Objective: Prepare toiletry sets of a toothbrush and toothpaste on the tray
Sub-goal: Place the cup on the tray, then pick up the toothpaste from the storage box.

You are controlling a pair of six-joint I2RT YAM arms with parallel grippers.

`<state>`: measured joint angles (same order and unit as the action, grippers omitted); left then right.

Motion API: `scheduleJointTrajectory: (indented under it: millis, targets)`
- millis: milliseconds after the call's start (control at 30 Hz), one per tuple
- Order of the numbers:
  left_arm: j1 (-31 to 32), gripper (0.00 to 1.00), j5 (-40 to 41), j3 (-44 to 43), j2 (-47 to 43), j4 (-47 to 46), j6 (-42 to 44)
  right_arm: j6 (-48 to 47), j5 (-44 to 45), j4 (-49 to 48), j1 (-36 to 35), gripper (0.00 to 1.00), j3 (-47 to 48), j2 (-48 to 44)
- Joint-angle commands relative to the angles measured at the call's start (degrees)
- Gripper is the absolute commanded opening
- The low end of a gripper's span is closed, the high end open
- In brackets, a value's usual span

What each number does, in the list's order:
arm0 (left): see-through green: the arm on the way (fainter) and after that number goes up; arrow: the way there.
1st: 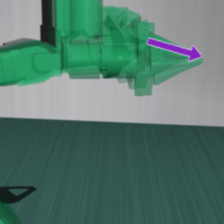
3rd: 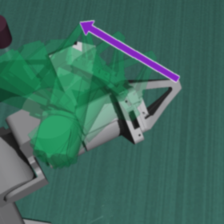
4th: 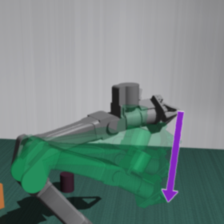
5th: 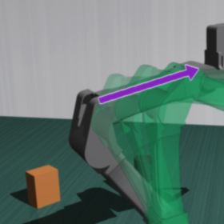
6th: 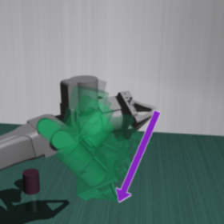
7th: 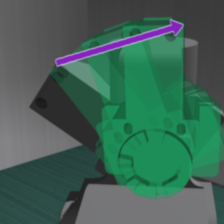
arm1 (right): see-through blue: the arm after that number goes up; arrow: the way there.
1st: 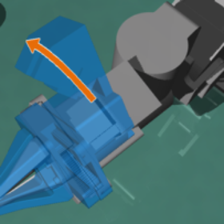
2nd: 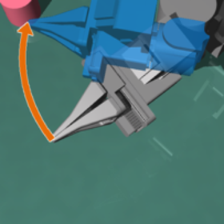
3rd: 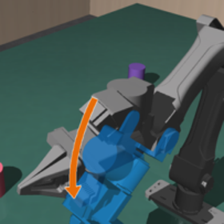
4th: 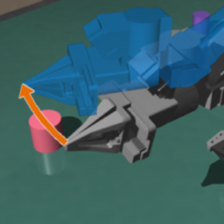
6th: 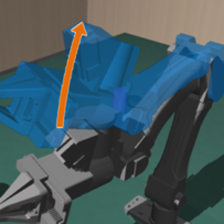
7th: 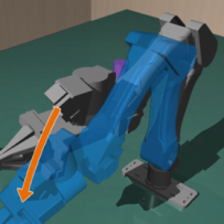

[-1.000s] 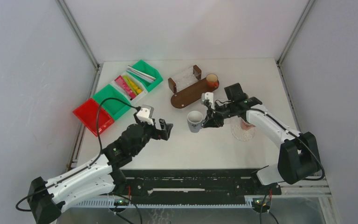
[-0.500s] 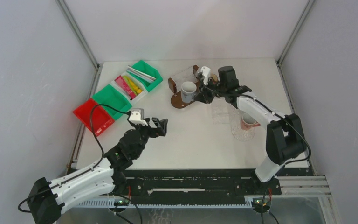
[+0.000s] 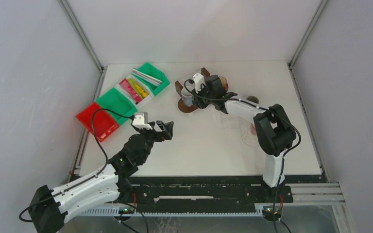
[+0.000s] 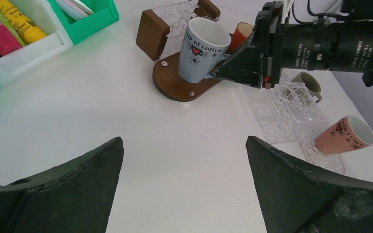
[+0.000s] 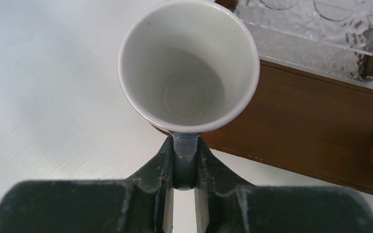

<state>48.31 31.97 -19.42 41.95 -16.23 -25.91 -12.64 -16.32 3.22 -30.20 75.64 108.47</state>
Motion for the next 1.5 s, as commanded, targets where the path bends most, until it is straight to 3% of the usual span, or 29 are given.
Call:
scheduleJointTrajectory:
  millis: [0,300,600,733,900,1000,1300,1467]
  targets:
    - [-0.76,1.0,0.49,1.85,-0.46,-2.58,-1.14,1.82,3.66,-6.3,-0.05,0.01,4.17,0.66]
    - [-1.36,1.0,-0.21,1.93,-0.43,-2.76,-1.4,0.65,4.29,-7.32,-0.54,0.02,5.2,3.82]
    - [-1.64,1.0,-0.64,2.06,-0.55,-2.76,-1.6,0.58,1.13,-4.35,-0.5,0.11,5.3,4.22]
    - [-1.64,1.0,-0.61,2.11,-0.65,-2.71,-1.62,0.36,0.14,-3.56,-0.48,0.23,4.73,3.44]
    - [-1.64,1.0,-0.59,2.3,-0.91,-2.76,-1.74,-0.37,1.23,-3.47,-0.56,0.52,3.48,1.22]
    - [-1.64,1.0,-0.6,2.37,-1.07,-2.76,-1.79,-0.66,2.08,-2.88,-0.12,0.6,3.3,-0.97]
    - [-1.64,1.0,-0.96,2.42,-0.95,-2.93,-1.88,-3.37,-4.61,3.66,3.23,0.61,-0.21,-14.95]
    - [-1.64,1.0,-0.83,1.64,0.0,-2.37,-2.16,-9.28,-13.94,9.39,5.81,0.61,-3.98,-24.68]
